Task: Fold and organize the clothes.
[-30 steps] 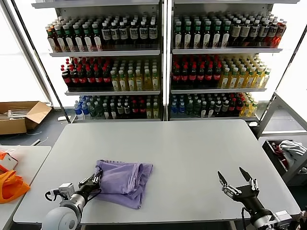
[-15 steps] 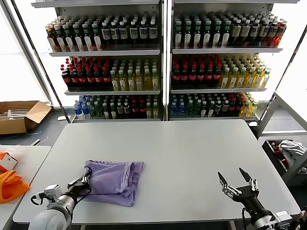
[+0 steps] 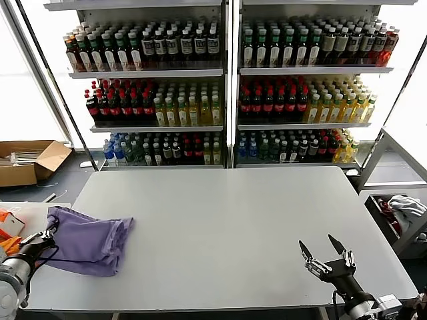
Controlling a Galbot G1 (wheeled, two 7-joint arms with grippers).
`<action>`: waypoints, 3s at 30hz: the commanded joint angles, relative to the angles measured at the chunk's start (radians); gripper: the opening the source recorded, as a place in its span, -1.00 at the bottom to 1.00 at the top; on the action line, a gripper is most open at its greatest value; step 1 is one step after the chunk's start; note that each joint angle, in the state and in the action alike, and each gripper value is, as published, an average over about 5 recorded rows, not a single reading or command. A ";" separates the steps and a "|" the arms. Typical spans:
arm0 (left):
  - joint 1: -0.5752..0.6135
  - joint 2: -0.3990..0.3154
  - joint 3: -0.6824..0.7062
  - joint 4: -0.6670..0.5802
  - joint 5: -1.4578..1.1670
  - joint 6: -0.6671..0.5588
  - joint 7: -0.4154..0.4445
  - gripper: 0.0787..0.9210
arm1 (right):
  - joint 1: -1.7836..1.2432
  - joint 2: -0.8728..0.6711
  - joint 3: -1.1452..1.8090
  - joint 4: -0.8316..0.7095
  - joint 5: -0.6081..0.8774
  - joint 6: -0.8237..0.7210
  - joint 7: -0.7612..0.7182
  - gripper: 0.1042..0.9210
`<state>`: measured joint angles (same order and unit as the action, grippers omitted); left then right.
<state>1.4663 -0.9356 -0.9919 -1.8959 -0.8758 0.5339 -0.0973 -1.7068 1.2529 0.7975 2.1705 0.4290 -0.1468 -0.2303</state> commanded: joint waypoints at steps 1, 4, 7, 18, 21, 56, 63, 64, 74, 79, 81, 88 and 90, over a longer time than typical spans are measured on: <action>0.050 0.175 -0.083 -0.074 -0.202 0.042 -0.068 -0.94 | 0.011 0.028 0.017 -0.002 0.022 -0.004 0.003 0.76; 0.057 0.134 0.033 -0.200 -0.308 0.044 -0.174 -0.94 | 0.006 0.033 0.018 -0.003 0.034 -0.005 0.006 0.76; -0.003 0.087 0.244 -0.329 -0.394 0.044 -0.303 -0.94 | 0.006 0.043 0.030 -0.001 0.035 -0.008 0.007 0.76; -0.415 -0.154 0.913 -0.085 -0.499 0.044 -0.572 -0.94 | -0.013 0.101 0.067 0.043 0.013 -0.027 0.007 0.76; -0.495 -0.303 0.946 0.038 -0.456 0.044 -0.602 -0.94 | -0.023 0.107 0.055 0.051 -0.003 -0.033 0.007 0.76; -0.341 -0.215 0.504 -0.240 -0.550 0.021 -0.373 -0.01 | 0.397 0.064 -0.631 -0.172 0.033 -0.253 0.320 0.76; -0.263 -0.149 0.424 -0.277 -0.471 0.021 -0.312 0.51 | 0.531 0.140 -0.685 -0.346 0.118 -0.264 0.385 0.76; -0.256 -0.150 0.417 -0.281 -0.471 0.021 -0.314 0.57 | 0.539 0.147 -0.684 -0.365 0.121 -0.261 0.390 0.76; -0.223 -0.185 0.393 -0.291 -0.460 0.022 -0.338 0.77 | 0.556 0.189 -0.682 -0.444 0.139 -0.242 0.382 0.53; -0.216 -0.196 0.394 -0.297 -0.456 0.023 -0.347 0.77 | 0.551 0.187 -0.673 -0.435 0.134 -0.237 0.374 0.17; -0.212 -0.197 0.393 -0.298 -0.452 0.022 -0.346 0.77 | 0.546 0.181 -0.667 -0.428 0.130 -0.237 0.370 0.04; -0.204 -0.196 0.384 -0.297 -0.448 0.022 -0.346 0.77 | 0.521 0.160 -0.647 -0.406 0.107 -0.233 0.352 -0.47; -0.203 -0.196 0.382 -0.295 -0.447 0.022 -0.346 0.77 | 0.513 0.149 -0.641 -0.400 0.090 -0.230 0.338 -0.60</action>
<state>1.2496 -1.1379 -0.5929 -2.1847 -1.3288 0.5562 -0.4470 -1.1955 1.4122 0.1543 1.7833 0.5388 -0.3809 0.1199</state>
